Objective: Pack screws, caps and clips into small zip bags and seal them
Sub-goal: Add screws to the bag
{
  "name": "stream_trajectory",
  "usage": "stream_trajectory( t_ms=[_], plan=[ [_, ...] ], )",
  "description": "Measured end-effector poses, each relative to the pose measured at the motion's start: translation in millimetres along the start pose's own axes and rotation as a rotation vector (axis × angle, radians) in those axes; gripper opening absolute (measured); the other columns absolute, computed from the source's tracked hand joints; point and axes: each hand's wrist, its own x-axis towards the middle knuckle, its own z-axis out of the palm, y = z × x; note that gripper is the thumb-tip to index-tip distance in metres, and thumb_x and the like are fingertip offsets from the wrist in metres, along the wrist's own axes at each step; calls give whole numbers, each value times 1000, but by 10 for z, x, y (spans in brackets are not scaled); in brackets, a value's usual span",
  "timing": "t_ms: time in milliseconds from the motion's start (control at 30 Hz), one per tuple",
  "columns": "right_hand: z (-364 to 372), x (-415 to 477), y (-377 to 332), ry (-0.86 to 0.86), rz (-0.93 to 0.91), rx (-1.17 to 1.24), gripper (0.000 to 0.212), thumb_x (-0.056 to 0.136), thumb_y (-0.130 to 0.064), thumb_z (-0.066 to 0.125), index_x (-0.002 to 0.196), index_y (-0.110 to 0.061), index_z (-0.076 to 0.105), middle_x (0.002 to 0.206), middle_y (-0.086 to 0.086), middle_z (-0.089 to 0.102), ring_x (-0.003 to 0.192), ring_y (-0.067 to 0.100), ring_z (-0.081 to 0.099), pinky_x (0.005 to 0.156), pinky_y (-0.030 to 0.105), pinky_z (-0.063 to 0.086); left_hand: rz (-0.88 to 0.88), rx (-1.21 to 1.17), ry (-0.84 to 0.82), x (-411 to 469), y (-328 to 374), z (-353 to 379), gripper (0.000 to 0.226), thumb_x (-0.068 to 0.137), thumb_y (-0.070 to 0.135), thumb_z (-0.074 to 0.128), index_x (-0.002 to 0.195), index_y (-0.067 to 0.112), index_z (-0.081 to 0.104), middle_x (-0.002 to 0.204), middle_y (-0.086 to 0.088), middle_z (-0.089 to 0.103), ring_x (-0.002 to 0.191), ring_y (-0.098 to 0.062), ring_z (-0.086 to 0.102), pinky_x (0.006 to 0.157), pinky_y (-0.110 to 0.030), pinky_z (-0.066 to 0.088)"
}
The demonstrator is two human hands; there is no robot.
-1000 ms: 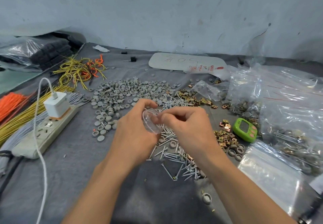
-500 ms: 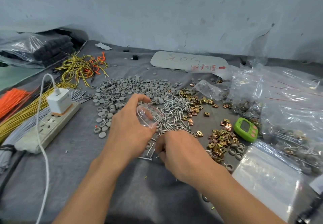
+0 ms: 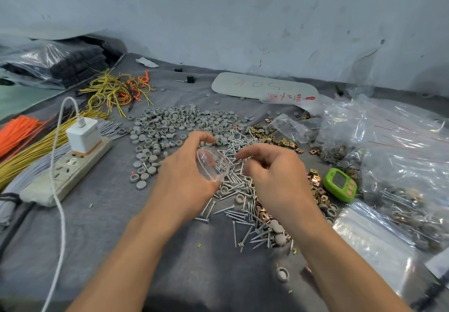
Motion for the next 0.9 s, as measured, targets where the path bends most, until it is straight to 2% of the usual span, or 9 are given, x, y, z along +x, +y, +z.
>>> stream_trajectory(
  t_ms=[200, 333, 433, 500, 567, 700, 800, 833, 900],
  plan=[
    [91, 54, -116, 47, 13, 191, 13, 80, -19, 79, 82, -30, 73, 65, -6, 74, 53, 11, 62, 49, 26, 49, 7, -9, -12, -16, 4, 37, 64, 69, 22, 83, 114, 52, 47, 83, 18, 67, 77, 11, 57, 65, -5, 38],
    [205, 50, -161, 56, -43, 151, 12, 75, -32, 88, 73, -31, 76, 63, -15, 71, 54, -1, 60, 52, 14, 43, 26, -18, -7, -27, -22, 37, 71, 66, 15, 85, 113, 54, 48, 78, 20, 67, 85, 24, 49, 67, 0, 36],
    [292, 58, -184, 66, -37, -10, 13, 75, -44, 89, 74, -35, 80, 84, -14, 72, 88, 3, 65, 73, 20, 48, 49, -66, -1, -13, -30, 10, 68, 67, 17, 84, 111, 53, 48, 88, 36, 64, 80, 16, 57, 61, -5, 40],
    [327, 64, -212, 27, -66, -96, 13, 79, -45, 86, 85, -33, 84, 97, -13, 67, 105, 12, 59, 89, 31, 47, 48, -94, 12, -7, -40, -20, 66, 66, 23, 86, 111, 53, 48, 89, 32, 66, 79, 13, 59, 59, -6, 41],
    [303, 64, -207, 7, -101, -84, 17, 83, -50, 79, 84, -33, 83, 92, -15, 65, 96, 5, 58, 84, 29, 46, 35, -121, 43, -6, -63, -49, 67, 65, 26, 89, 112, 54, 49, 87, 26, 69, 78, 11, 61, 58, -7, 42],
    [122, 88, -103, 101, -68, -38, 15, 88, -40, 75, 77, -30, 81, 80, -17, 72, 74, -1, 63, 67, 24, 49, 20, -179, 112, -6, -95, -112, 60, 72, 30, 88, 113, 52, 51, 89, 30, 67, 74, 8, 64, 56, -10, 42],
    [25, 77, -16, -53, -49, -216, 21, 88, -33, 76, 68, -27, 76, 65, -17, 70, 54, -2, 60, 45, 9, 39, -52, -297, 157, 20, -129, -164, 52, 73, 37, 86, 113, 49, 55, 93, 30, 68, 80, 9, 64, 61, -17, 43],
    [18, 49, -1, -132, -52, -295, 20, 88, -31, 77, 68, -31, 74, 64, -18, 69, 58, -5, 61, 45, 6, 39, -76, -351, 168, 32, -142, -173, 49, 75, 36, 86, 112, 47, 56, 94, 30, 68, 79, 8, 65, 61, -19, 47],
    [52, -25, 31, -251, -97, -478, 14, 87, -28, 76, 77, -36, 78, 71, -22, 67, 75, 0, 64, 62, 8, 46, -101, -466, 190, 48, -153, -195, 46, 78, 32, 86, 113, 43, 60, 93, 27, 71, 77, 5, 69, 64, -19, 52]
  ],
)
